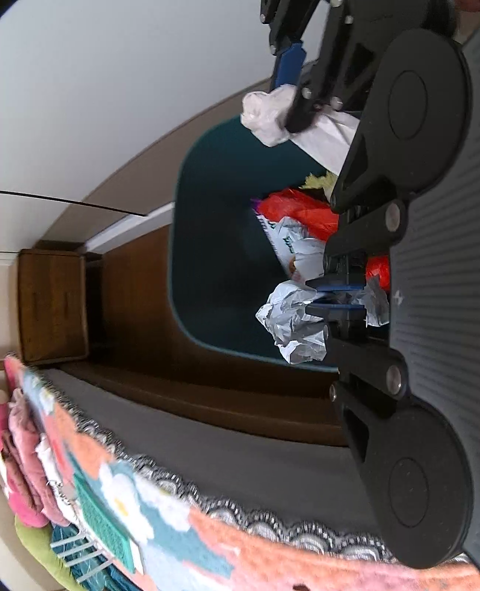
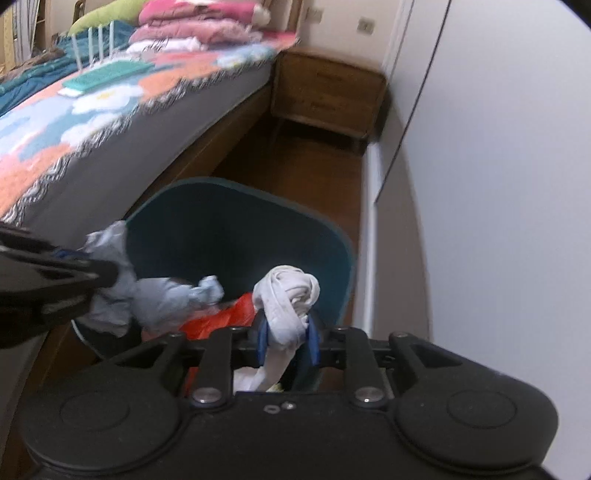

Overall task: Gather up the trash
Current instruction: 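Lift both tissues over the wastebasket and open both tools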

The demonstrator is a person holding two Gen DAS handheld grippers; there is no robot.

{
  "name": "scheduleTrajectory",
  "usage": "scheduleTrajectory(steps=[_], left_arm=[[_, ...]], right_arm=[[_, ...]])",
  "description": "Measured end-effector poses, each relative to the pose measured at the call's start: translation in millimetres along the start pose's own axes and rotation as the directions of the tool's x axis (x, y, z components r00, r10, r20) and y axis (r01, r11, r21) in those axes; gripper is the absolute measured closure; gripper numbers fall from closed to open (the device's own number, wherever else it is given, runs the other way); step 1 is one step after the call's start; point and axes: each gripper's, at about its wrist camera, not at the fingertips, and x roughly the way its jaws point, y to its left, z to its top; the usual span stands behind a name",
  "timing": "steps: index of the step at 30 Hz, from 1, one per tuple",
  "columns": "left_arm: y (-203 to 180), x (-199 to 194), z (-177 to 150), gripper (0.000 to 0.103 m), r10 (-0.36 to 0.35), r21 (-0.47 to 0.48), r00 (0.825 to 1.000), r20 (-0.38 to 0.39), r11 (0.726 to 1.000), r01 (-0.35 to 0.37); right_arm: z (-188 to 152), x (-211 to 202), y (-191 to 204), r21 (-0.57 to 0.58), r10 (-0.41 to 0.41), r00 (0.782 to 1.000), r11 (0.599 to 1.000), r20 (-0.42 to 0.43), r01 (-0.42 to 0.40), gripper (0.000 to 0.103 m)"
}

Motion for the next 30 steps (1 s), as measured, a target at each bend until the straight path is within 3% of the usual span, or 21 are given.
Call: scheduleTrajectory(steps=[2,8,11,13,15,20,22,27,30], left_arm=[[-1.9,12.4,0.1,0.097,-0.001,-0.001,1.0,-0.023,1.0,0.001],[-8.7,33.8,-2.5,0.097,0.003,0.022,0.997,-0.074,1.0,-0.001],[-9.7,36.8,-3.6,0.097,0.008,0.021,0.995,-0.096,1.0,-0.006],[-9.7,34.0,-4.5,0.095,-0.001,0.021,0.995,-0.103,1.0,0.003],[-11.1,28.3,-4.4,0.093,-0.009,0.028,0.994,-0.104,1.0,0.012],[-11.7,0.8,-7.8,0.072,-0.052,0.019,0.996,-0.075,0.998,0.053],[-11.9,-11.7,-8.6,0.058,-0.058,0.015,0.997,-0.06,0.998,0.059],[-9.8,-50.2,-12.6,0.052,-0.065,0.022,0.998,-0.014,0.998,0.065],[-6.1,-75.3,-17.5,0.043,-0.074,0.011,0.997,0.014,0.997,0.074]], right_arm=[[-2.1,5.7,1.6,-0.003,0.012,1.0,1.0,-0.011,-0.012,0.076],[-7.6,14.7,3.1,-0.023,0.005,0.999,1.0,-0.035,-0.006,0.073],[-7.4,14.9,0.3,-0.001,0.022,0.999,1.0,-0.044,-0.022,0.066],[-7.7,9.8,-2.8,0.016,0.032,0.999,0.999,-0.038,-0.031,0.055],[-8.4,0.8,-5.7,0.03,0.038,0.999,0.999,-0.018,-0.038,0.052],[-10.1,-24.2,-12.5,0.058,0.028,1.0,0.998,0.001,-0.028,0.049],[-11.3,-35.3,-14.6,0.07,0.028,1.0,0.997,0.005,-0.029,0.047],[-16.9,-68.8,-19.9,0.103,0.035,0.999,0.994,0.032,-0.038,0.044],[-20.5,-90.0,-20.4,0.122,0.042,0.998,0.991,0.052,-0.049,0.042]])
